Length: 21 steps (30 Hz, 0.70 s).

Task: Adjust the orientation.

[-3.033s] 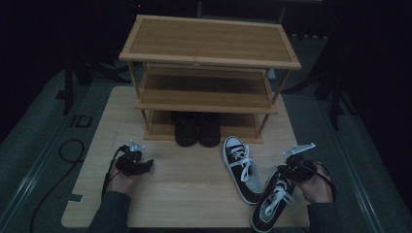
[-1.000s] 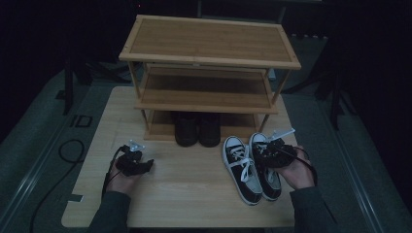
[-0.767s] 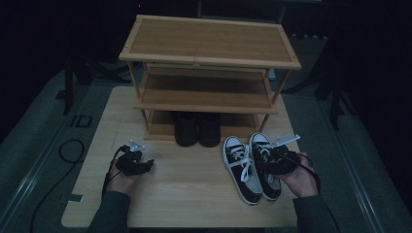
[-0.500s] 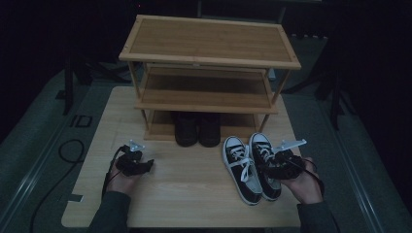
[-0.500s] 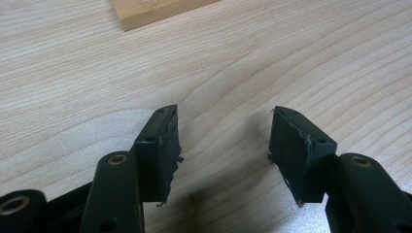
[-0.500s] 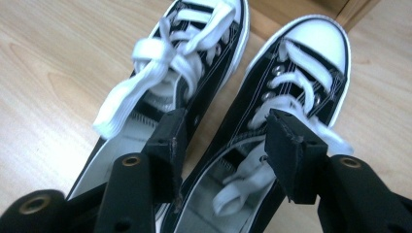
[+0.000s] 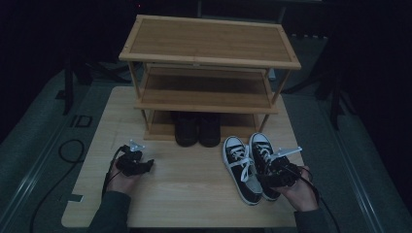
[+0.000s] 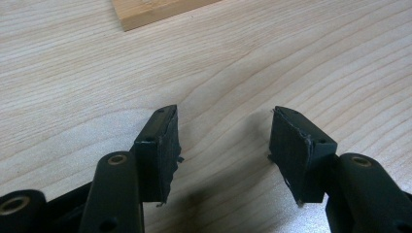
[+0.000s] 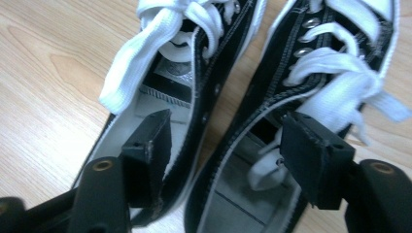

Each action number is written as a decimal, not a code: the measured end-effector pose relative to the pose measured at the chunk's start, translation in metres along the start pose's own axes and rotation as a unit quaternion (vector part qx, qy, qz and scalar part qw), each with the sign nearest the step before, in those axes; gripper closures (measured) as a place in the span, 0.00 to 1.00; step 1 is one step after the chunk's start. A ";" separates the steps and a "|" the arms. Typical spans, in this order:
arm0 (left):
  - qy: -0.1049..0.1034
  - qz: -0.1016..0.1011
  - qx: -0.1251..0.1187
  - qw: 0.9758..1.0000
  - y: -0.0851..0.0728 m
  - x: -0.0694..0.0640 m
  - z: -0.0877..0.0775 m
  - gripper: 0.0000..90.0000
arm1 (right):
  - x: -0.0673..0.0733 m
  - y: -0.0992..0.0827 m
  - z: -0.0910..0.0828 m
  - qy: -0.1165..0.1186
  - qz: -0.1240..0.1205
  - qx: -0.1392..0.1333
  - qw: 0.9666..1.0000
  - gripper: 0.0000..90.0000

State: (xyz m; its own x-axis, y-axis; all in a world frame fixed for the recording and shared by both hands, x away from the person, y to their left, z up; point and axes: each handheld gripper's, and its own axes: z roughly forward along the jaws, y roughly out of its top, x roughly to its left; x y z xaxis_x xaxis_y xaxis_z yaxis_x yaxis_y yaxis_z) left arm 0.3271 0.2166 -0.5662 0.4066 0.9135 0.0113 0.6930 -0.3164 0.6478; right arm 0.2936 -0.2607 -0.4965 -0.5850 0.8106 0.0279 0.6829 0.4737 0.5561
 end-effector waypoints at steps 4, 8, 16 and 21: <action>0.000 0.000 0.000 1.000 0.000 0.000 0.000 0.50 | 0.003 0.003 0.012 -0.004 0.007 0.011 1.000 0.38; 0.000 0.000 -0.001 1.000 0.000 0.000 0.000 0.49 | 0.003 0.005 0.018 -0.003 0.009 0.009 1.000 0.39; 0.000 -0.001 -0.001 1.000 0.000 0.000 0.000 0.49 | 0.002 0.011 0.026 -0.026 0.022 0.000 0.999 0.55; 0.001 0.000 0.000 1.000 0.000 0.000 0.000 0.49 | 0.004 0.012 0.031 -0.031 0.039 -0.009 0.999 0.59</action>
State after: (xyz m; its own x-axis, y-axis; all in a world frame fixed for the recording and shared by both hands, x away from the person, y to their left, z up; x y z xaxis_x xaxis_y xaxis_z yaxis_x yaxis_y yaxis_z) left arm 0.3267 0.2163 -0.5663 0.4054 0.9141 0.0119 0.6929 -0.3158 0.6482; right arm 0.3135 -0.2409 -0.5155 -0.5011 0.8651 0.0212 0.7175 0.4017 0.5691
